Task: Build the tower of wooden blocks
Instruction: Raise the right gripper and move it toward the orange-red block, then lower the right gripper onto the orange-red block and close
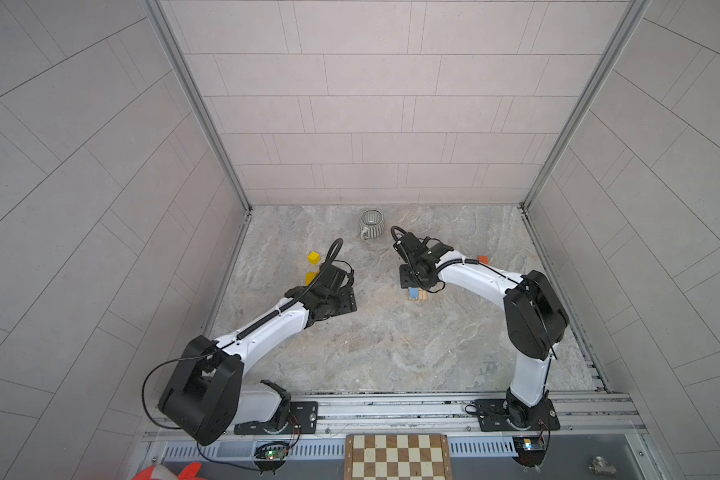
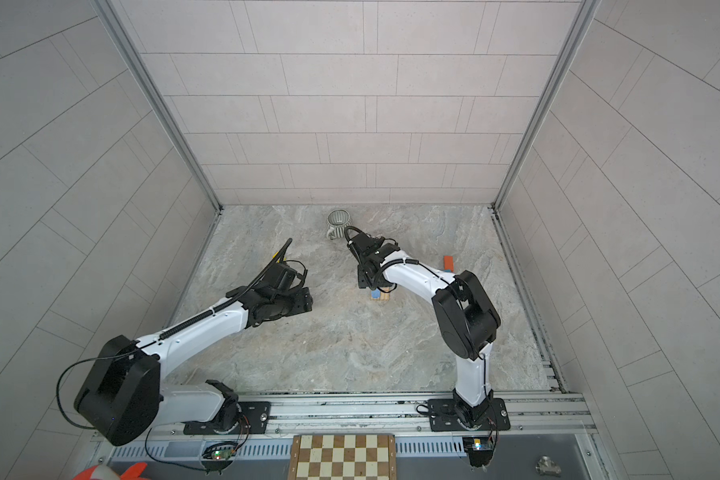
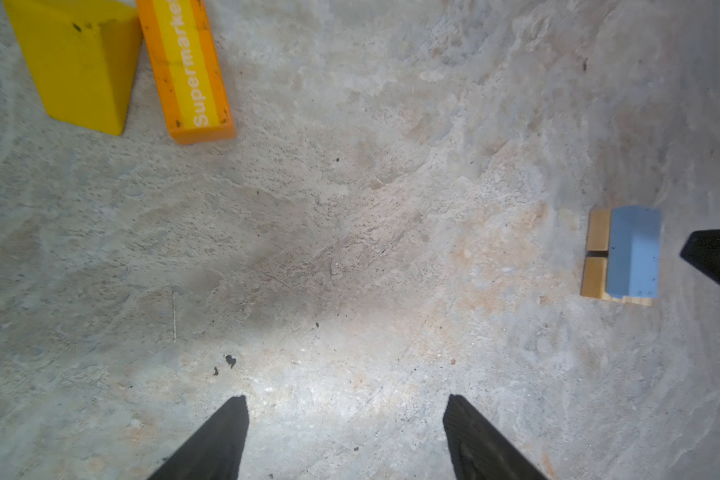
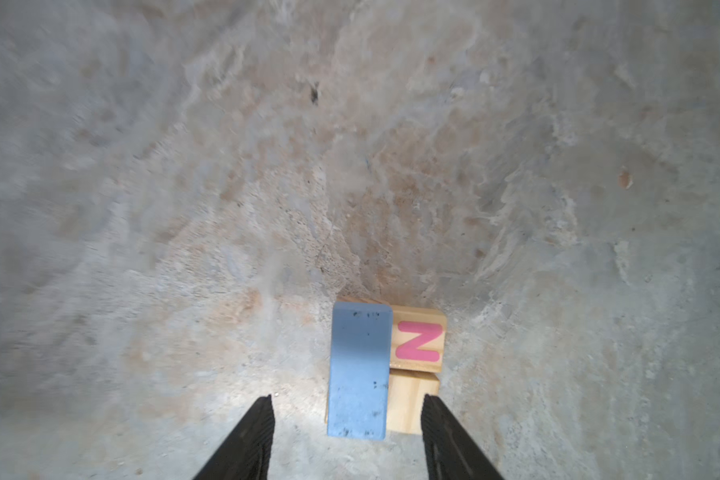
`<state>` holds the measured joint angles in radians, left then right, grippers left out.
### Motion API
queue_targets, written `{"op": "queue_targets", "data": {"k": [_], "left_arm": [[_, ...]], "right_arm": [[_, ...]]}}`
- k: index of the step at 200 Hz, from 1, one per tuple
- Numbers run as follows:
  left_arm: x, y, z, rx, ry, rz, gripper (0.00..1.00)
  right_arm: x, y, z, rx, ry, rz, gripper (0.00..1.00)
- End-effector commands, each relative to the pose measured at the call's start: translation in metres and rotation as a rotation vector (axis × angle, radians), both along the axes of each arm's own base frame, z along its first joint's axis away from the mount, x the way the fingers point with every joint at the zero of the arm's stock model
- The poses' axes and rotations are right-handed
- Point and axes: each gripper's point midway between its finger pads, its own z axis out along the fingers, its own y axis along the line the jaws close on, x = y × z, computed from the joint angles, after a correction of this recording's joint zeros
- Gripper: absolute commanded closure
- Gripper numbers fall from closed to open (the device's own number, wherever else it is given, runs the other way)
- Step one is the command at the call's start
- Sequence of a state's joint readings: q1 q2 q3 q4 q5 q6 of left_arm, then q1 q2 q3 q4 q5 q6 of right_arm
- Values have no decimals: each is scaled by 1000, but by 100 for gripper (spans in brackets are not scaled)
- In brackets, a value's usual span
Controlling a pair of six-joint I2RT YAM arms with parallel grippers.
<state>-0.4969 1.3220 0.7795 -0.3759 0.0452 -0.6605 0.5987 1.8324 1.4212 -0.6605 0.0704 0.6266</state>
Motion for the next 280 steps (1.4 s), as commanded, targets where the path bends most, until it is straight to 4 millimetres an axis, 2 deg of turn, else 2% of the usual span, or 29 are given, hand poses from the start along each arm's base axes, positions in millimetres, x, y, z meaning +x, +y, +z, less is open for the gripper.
{"op": "queue_targets", "data": {"k": [1, 18, 42, 62, 81, 105, 116, 141, 157, 206, 240, 280], "left_arm": [[13, -4, 19, -6, -33, 2, 19], [23, -7, 22, 9, -27, 4, 19], [39, -16, 29, 8, -28, 1, 19], [54, -23, 32, 14, -31, 4, 19], [67, -27, 26, 34, -19, 8, 17], [81, -35, 21, 33, -12, 19, 15], [88, -39, 21, 27, -29, 26, 0], [100, -45, 18, 13, -54, 34, 0], [106, -48, 15, 11, -67, 36, 0], [117, -53, -10, 25, -69, 36, 0], [119, -55, -26, 21, -56, 34, 0], [120, -59, -26, 2, -59, 28, 0]], "right_arm": [[7, -7, 33, 58, -42, 44, 50], [14, -20, 40, 86, -42, 40, 55], [26, -54, 47, 93, -52, -9, 56], [36, -86, 48, 87, -57, -72, 51], [44, -117, 49, 71, -67, -128, 47], [50, -155, 40, 16, -74, -192, 42], [53, -170, 32, -11, -90, -219, 41], [57, -208, 15, -93, -129, -301, 39], [60, -226, 8, -116, -147, -345, 38], [71, -260, -28, -126, -114, -442, 38], [76, -270, -40, -135, -87, -453, 38], [79, -277, -51, -75, -56, -478, 39]]}}
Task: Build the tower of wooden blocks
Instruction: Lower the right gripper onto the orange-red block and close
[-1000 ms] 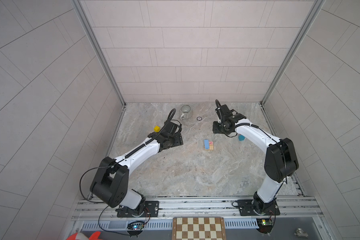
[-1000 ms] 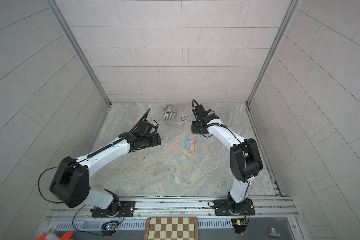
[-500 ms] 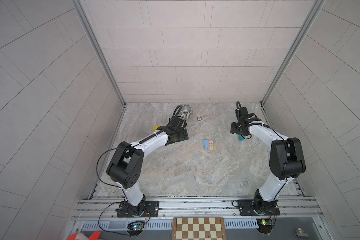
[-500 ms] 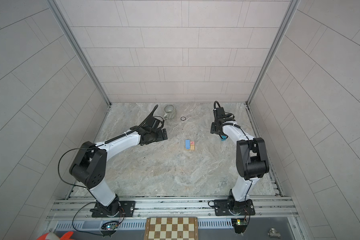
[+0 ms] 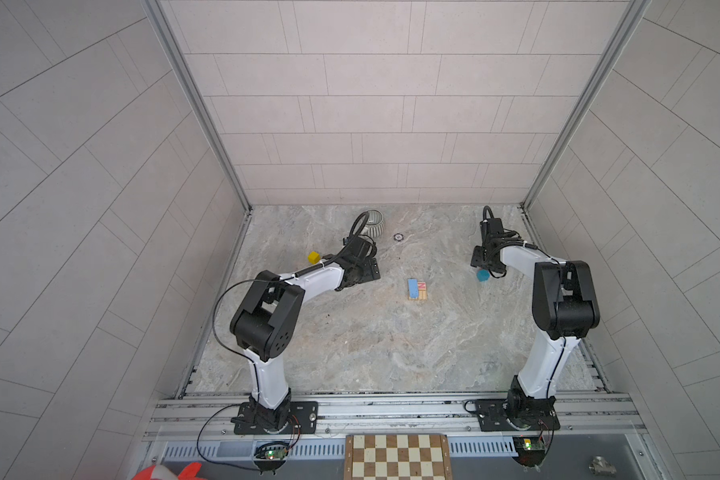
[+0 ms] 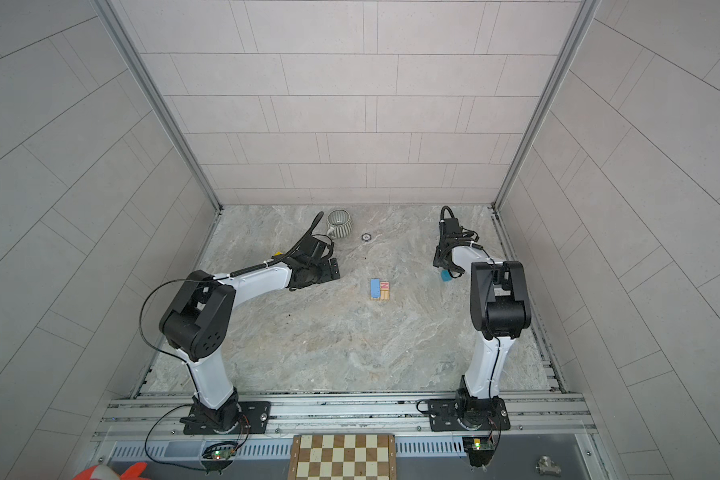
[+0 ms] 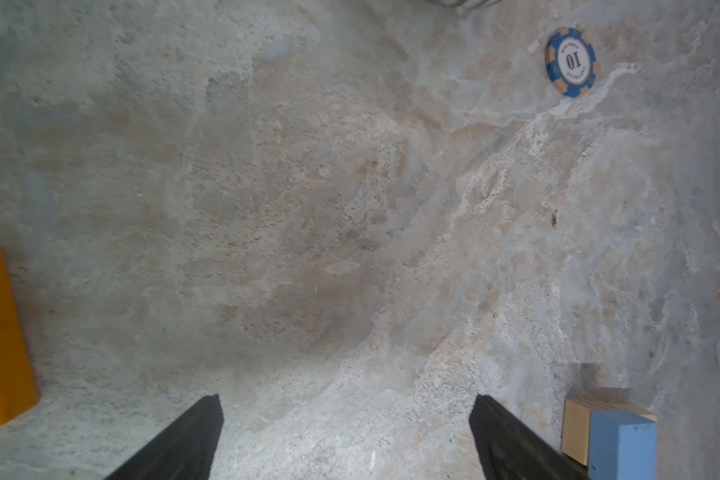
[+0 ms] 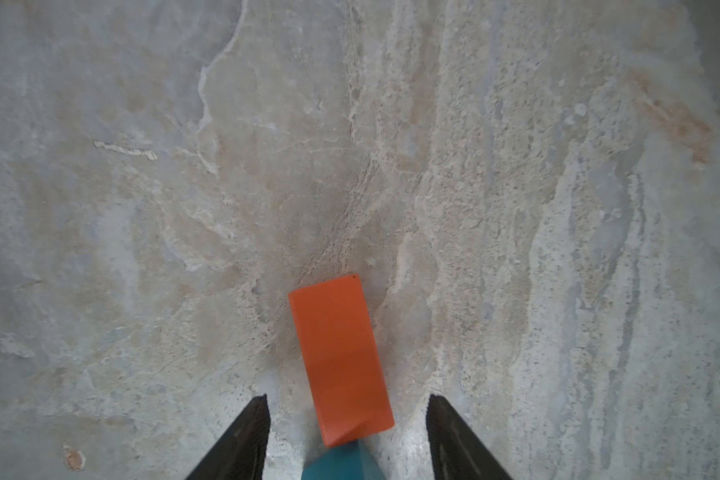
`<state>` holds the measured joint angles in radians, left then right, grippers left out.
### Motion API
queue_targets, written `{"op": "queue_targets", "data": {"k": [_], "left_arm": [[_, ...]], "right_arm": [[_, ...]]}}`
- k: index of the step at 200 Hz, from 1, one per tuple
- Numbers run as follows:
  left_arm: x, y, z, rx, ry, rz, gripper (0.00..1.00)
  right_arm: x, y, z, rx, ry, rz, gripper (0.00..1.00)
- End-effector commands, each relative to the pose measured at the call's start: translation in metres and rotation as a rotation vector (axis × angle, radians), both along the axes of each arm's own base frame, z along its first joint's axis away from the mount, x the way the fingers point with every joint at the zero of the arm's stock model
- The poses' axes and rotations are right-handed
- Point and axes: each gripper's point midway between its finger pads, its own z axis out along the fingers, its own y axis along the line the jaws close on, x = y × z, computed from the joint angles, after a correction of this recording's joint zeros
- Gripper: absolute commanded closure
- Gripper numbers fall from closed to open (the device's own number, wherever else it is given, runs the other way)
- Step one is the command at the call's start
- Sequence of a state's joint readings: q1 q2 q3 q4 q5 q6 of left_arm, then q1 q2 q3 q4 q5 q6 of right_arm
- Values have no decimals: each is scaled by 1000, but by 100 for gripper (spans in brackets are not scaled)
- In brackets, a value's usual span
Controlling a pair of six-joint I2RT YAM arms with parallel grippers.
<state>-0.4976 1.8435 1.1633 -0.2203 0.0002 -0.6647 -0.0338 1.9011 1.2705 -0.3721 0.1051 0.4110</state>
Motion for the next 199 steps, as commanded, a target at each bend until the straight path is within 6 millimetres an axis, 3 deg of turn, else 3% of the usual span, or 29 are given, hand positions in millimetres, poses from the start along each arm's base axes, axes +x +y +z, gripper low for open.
{"op": "queue_targets", "data": {"k": [1, 75, 123, 158, 199], "left_arm": [[5, -5, 5, -21, -27, 0, 0], [3, -2, 3, -13, -26, 4, 0], [2, -2, 3, -12, -24, 4, 0], [1, 0, 4, -5, -25, 7, 0], [-1, 3, 7, -1, -27, 11, 0]], "right_arm": [[6, -5, -2, 39, -5, -20, 39], [9, 0, -25, 143, 65, -22, 44], [9, 3, -34, 168, 90, -27, 58], [8, 3, -37, 180, 99, -33, 77], [6, 3, -37, 177, 105, -34, 82]]}}
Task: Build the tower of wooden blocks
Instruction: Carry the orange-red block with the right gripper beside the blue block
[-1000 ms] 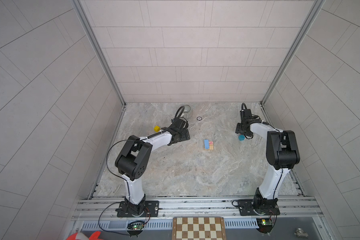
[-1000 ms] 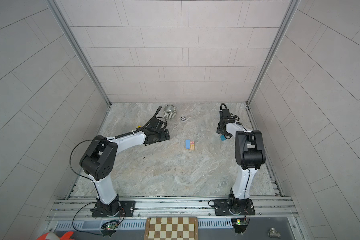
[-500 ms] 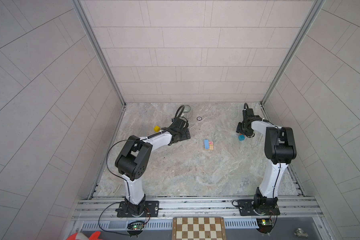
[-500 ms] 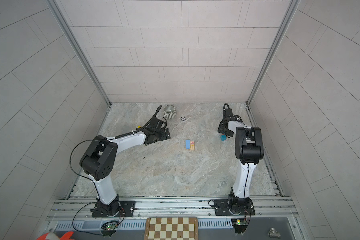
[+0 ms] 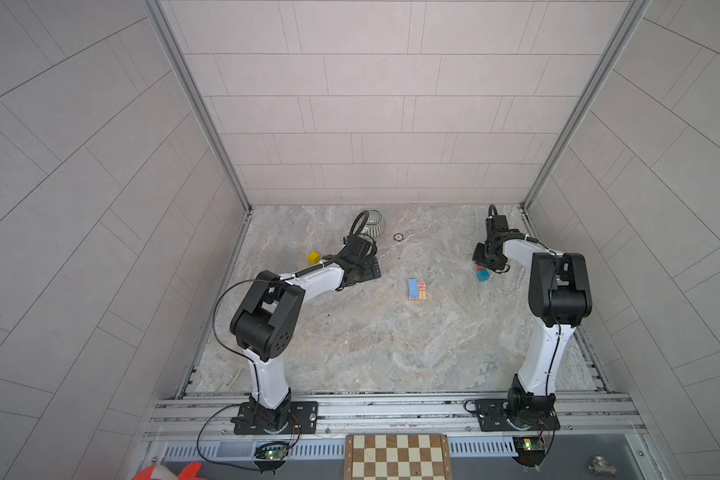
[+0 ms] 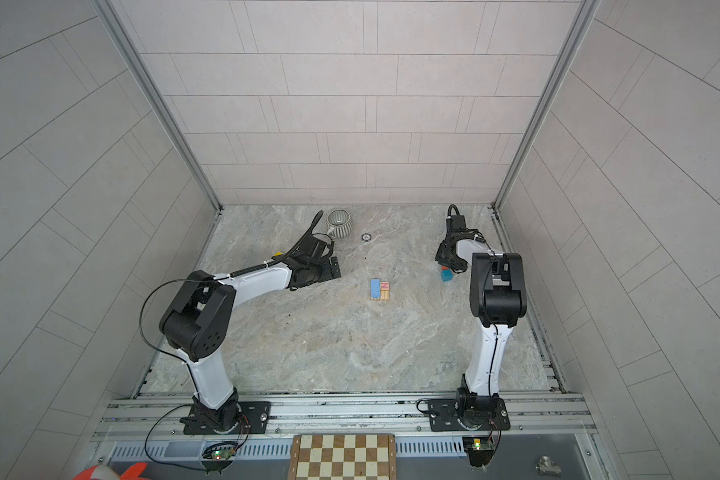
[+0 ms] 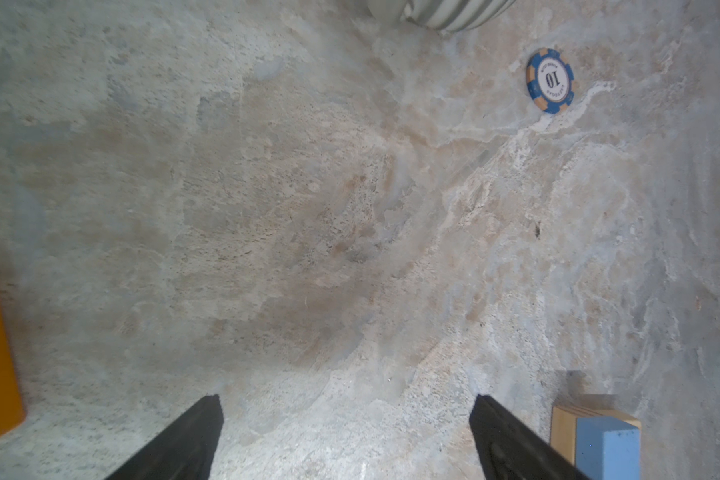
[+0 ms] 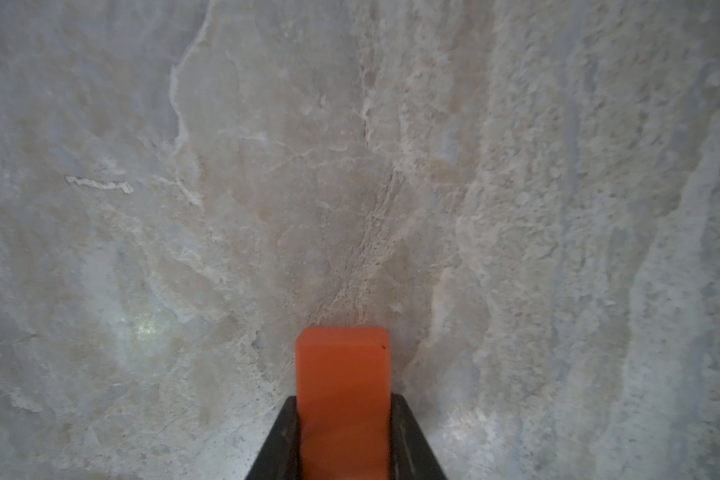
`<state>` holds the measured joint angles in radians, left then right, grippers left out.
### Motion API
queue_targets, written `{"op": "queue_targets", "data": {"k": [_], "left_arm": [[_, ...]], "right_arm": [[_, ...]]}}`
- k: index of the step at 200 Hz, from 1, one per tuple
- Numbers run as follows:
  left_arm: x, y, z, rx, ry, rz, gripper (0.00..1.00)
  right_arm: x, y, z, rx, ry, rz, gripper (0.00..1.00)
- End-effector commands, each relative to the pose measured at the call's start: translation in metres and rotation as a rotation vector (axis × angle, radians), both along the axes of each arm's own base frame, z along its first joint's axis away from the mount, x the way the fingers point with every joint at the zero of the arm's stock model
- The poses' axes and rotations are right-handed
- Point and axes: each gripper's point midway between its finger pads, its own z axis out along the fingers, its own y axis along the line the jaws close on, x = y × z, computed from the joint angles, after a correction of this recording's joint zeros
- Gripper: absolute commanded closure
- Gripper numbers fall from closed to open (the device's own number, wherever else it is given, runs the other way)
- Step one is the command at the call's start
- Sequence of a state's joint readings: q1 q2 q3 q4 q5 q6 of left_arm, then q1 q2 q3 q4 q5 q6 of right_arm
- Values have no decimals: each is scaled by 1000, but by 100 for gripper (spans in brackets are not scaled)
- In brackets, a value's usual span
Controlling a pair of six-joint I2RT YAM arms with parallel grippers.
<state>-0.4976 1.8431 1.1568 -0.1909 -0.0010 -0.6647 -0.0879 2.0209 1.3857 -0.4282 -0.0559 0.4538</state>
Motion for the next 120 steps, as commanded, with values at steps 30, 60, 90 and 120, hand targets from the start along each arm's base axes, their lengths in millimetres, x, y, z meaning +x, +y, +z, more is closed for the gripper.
{"op": "queue_targets", "data": {"k": [30, 60, 90, 120], "left_arm": [[-6, 6, 10, 10, -13, 9, 0], [-8, 9, 24, 11, -42, 5, 0], [-17, 15, 39, 6, -57, 11, 0], [-31, 24, 56, 29, -64, 14, 0]], "right_arm": [[-13, 5, -10, 17, 50, -5, 84], [-16, 10, 6, 18, 33, 5, 85], [-25, 17, 32, 22, -5, 13, 86], [-35, 37, 62, 37, -50, 51, 86]]}}
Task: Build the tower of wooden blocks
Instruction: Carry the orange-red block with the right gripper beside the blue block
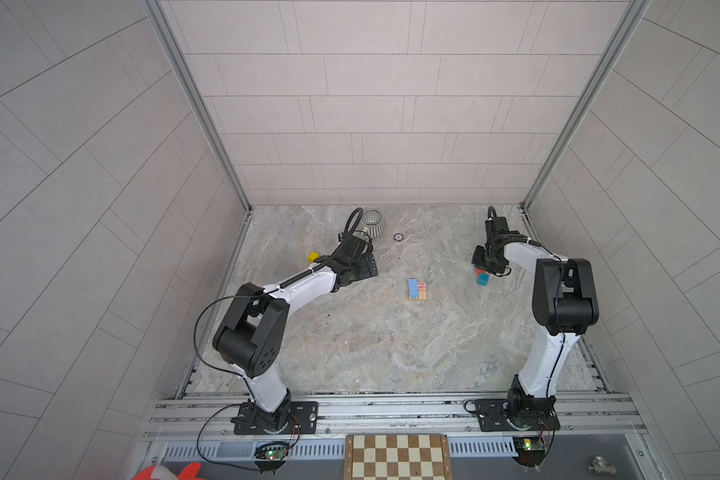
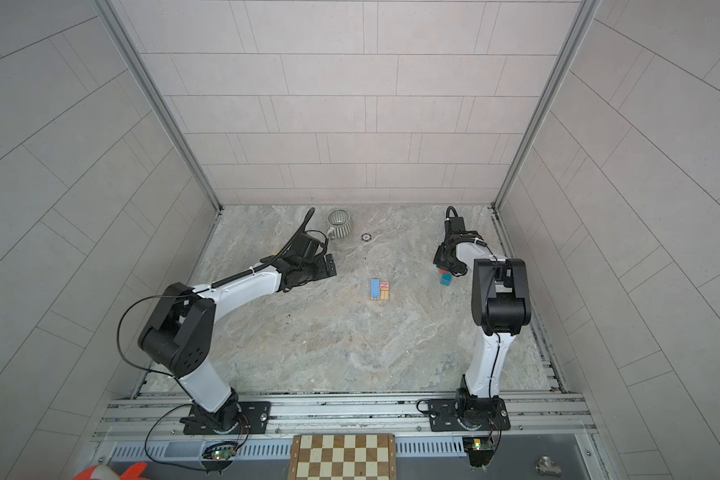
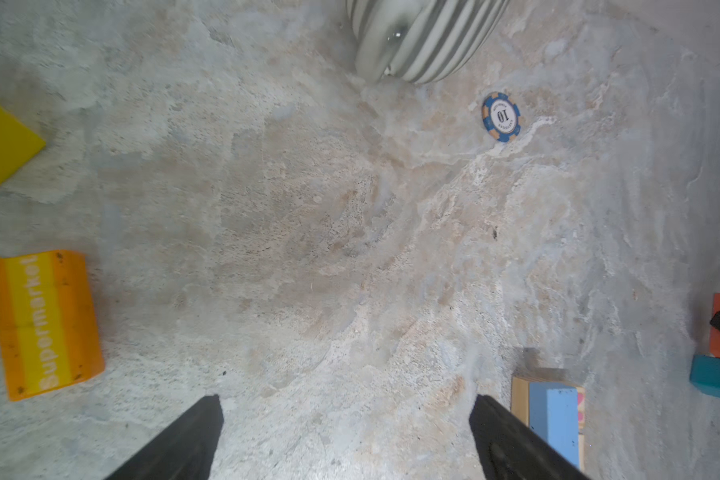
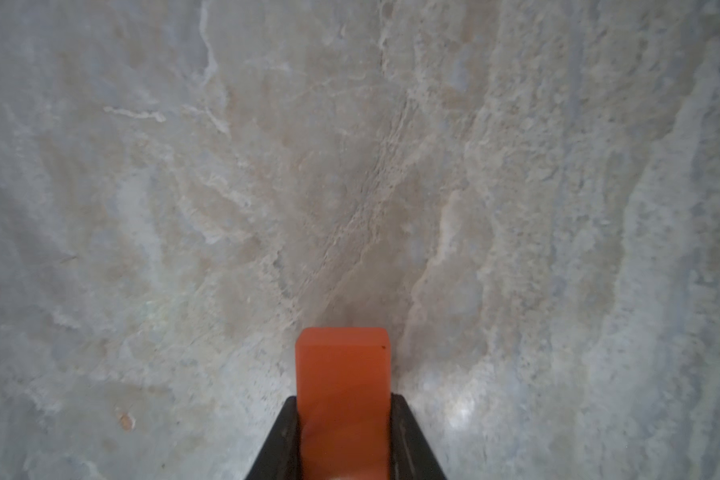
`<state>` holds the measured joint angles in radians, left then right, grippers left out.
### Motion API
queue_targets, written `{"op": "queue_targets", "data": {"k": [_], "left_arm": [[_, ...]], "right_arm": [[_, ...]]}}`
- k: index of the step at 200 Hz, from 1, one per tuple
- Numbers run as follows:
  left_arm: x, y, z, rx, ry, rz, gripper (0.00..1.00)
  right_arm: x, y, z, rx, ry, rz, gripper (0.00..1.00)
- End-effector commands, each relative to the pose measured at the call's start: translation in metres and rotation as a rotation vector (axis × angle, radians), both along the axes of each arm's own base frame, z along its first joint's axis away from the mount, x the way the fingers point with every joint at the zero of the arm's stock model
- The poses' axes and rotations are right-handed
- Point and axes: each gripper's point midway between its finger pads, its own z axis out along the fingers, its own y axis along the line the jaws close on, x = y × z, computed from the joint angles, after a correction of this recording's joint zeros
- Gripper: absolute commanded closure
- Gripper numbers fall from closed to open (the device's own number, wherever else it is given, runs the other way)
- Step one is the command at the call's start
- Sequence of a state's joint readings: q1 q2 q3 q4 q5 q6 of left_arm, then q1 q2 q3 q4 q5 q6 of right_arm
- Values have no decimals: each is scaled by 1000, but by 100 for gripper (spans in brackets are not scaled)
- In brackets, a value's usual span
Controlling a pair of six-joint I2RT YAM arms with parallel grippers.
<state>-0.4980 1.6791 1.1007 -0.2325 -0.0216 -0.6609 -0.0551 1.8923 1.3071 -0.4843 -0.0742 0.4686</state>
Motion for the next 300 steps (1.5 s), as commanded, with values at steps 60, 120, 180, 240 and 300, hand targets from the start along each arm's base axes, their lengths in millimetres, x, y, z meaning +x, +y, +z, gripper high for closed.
{"op": "queue_targets", "data": {"k": [60, 120, 180, 240, 300], "left_arm": [[-62, 43, 45, 62, -16, 30, 0], [-107, 76, 55, 87, -21, 60, 0], [-135, 90, 31, 109, 49, 71, 0], [-135, 99, 18, 111, 3, 112, 0], [-131, 102, 7, 132, 3, 125, 0]], "right_arm": [[-48, 67, 86, 56, -118, 154, 86], [-91, 117, 98, 60, -159, 259, 85], [-109, 165, 91, 94, -133, 375, 85], [-103, 189, 70, 67, -109, 424, 85], [-93, 210, 43, 58, -56, 465, 85]]}}
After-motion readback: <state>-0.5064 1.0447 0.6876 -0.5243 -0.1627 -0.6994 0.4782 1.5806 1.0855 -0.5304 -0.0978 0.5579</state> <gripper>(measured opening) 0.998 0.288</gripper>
